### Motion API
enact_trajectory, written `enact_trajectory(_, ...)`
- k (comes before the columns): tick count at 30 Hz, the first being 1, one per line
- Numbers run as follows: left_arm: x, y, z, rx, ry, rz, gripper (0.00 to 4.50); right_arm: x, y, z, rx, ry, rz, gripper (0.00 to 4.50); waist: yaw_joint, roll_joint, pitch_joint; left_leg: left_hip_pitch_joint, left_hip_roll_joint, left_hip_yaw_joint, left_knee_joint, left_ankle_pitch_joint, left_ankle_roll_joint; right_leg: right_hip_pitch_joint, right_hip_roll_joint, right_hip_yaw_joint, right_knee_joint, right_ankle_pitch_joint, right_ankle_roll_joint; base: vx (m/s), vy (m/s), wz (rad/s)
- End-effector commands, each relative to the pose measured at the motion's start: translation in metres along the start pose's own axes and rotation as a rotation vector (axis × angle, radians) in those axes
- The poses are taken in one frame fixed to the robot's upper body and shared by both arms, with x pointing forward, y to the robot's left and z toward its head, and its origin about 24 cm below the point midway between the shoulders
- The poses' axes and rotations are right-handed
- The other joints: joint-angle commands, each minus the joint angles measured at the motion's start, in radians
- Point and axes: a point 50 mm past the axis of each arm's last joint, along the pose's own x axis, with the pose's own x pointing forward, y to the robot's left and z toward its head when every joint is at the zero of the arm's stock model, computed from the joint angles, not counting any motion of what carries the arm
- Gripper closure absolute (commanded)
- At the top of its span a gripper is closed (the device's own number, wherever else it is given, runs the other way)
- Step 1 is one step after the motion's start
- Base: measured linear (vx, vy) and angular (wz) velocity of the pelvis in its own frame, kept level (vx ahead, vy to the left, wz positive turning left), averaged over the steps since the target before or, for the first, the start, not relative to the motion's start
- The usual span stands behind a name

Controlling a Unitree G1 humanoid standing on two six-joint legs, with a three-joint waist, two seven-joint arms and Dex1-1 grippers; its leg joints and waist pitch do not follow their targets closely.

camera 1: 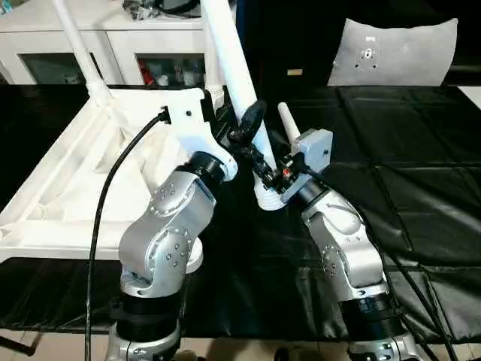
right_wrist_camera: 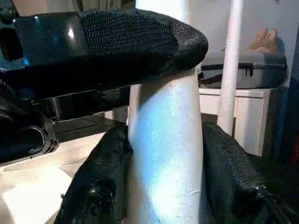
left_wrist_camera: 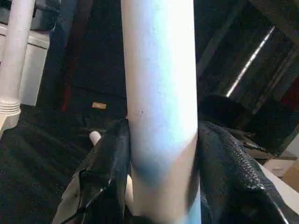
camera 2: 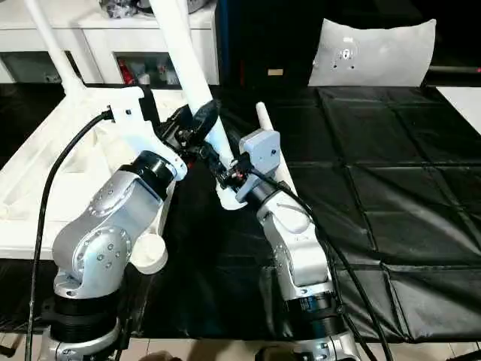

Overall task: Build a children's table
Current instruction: Pick table leg

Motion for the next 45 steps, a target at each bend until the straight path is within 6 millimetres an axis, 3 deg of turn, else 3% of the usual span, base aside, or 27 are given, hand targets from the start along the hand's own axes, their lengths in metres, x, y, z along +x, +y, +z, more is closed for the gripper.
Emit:
enact_trajectory(1, 0.000, 0.005, -0.002, 0.016, 0.012, 0.031, 2.63, 0.005, -0.002, 0.011, -0.030, -0.056, -0.011, 2.66, -0.004, -0.007, -0.073, -0.012, 0.020, 0.012, -0.071, -0.137, 0.063, 0.067, -0.058, 0.037, -0.082, -0.361, -0.106, 0.000, 0.000, 0.00)
enact_trajectory(7, 0.000, 0.004, -0.006, 0.015, 0.029, 0.018, 2.65, 0.005, -0.001, 0.009, -0.061, -0.062, 0.013, 2.66, -0.003, -0.005, -0.075, -0.012, 0.021, 0.012, -0.070, -0.127, 0.070, 0.069, -0.058, 0.037, -0.076, -0.324, -0.130, 0.000, 0.000, 0.00)
enact_trajectory(15, -0.001, 0.012, -0.003, -0.031, 0.008, 0.059, 2.65, 0.006, -0.003, 0.009, -0.088, -0.060, 0.009, 2.66, -0.003, -0.005, -0.074, -0.012, 0.020, 0.012, -0.070, -0.136, 0.068, 0.070, -0.057, 0.037, -0.078, -0.344, -0.124, 0.000, 0.000, 0.00)
enact_trajectory(18, 0.000, 0.017, 0.000, -0.024, 0.001, 0.070, 2.65, 0.007, -0.003, 0.009, -0.063, -0.059, 0.009, 2.66, -0.005, -0.010, -0.074, -0.012, 0.019, 0.013, -0.070, -0.139, 0.070, 0.069, -0.057, 0.037, -0.079, -0.353, -0.121, 0.000, 0.000, 0.00)
enact_trajectory(21, 0.002, 0.020, 0.003, -0.011, -0.005, 0.075, 2.65, 0.007, -0.004, 0.009, -0.037, -0.051, 0.014, 1.96, -0.002, -0.006, -0.075, -0.011, 0.020, 0.012, -0.070, -0.126, 0.073, 0.068, -0.057, 0.037, -0.077, -0.332, -0.125, 0.000, 0.000, 0.00)
enact_trajectory(33, 0.004, 0.041, 0.012, 0.027, -0.015, 0.113, 2.66, 0.007, -0.009, 0.015, 0.052, -0.028, 0.096, 1.02, 0.005, -0.008, -0.079, -0.008, 0.022, 0.013, -0.067, -0.084, 0.090, 0.071, -0.059, 0.038, -0.067, -0.271, -0.158, 0.000, 0.000, 0.00)
enact_trajectory(35, 0.003, 0.044, 0.013, 0.029, 0.009, 0.073, 2.66, 0.005, -0.017, 0.021, 0.150, -0.013, 0.089, 0.71, 0.006, -0.014, -0.078, -0.008, 0.018, 0.012, -0.068, -0.072, 0.093, 0.074, -0.057, 0.039, -0.065, -0.270, -0.155, 0.000, 0.000, 0.00)
enact_trajectory(39, 0.000, 0.046, 0.015, 0.007, 0.062, -0.056, 2.66, 0.000, -0.029, 0.029, 0.203, 0.055, 0.120, 0.63, 0.005, -0.010, -0.077, -0.005, 0.019, 0.014, -0.068, -0.075, 0.079, 0.070, -0.056, 0.040, -0.065, -0.286, -0.149, 0.000, 0.000, 0.00)
enact_trajectory(45, -0.004, 0.048, 0.030, -0.017, 0.111, -0.305, 2.66, -0.013, -0.041, 0.040, 0.302, 0.198, 0.292, 0.58, 0.009, -0.013, -0.077, -0.003, 0.010, 0.015, -0.064, -0.067, 0.078, 0.075, -0.054, 0.037, -0.068, -0.319, -0.145, 0.000, 0.000, 0.00)
